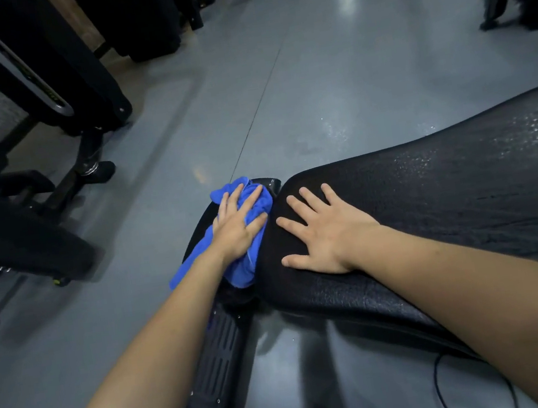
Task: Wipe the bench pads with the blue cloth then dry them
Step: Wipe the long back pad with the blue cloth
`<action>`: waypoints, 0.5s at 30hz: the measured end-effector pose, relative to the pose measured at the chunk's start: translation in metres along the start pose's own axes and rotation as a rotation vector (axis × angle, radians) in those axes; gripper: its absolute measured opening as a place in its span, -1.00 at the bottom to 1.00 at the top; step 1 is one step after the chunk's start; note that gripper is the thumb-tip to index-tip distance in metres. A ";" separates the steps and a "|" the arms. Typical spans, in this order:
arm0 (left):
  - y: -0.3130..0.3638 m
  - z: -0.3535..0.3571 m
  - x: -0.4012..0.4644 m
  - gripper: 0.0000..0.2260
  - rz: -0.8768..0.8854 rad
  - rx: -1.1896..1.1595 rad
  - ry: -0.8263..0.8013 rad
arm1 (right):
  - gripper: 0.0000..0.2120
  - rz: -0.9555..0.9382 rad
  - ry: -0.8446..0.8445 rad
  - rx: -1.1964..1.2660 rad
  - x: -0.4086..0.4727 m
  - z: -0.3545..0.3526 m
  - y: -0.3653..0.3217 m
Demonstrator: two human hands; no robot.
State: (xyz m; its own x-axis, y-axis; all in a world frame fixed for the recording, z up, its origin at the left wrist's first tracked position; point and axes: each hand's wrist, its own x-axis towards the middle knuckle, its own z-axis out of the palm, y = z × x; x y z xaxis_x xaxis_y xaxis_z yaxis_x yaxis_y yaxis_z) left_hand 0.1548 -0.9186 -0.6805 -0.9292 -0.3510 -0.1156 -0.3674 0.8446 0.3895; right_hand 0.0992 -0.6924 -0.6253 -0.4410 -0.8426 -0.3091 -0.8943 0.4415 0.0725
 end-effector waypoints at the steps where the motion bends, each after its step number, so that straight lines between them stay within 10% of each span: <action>1: 0.002 -0.001 0.009 -0.49 -0.002 -0.006 -0.004 | -0.20 -0.002 0.001 0.002 0.000 0.000 0.000; 15: 0.029 0.002 0.087 -0.64 -0.081 0.073 -0.004 | -0.22 -0.005 0.024 0.016 0.000 0.001 -0.001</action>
State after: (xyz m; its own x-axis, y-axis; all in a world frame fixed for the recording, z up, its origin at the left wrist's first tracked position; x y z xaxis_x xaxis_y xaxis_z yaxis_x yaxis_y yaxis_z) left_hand 0.0633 -0.9237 -0.6805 -0.8966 -0.4173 -0.1479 -0.4427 0.8410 0.3109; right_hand 0.1001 -0.6925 -0.6261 -0.4382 -0.8520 -0.2865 -0.8954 0.4419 0.0553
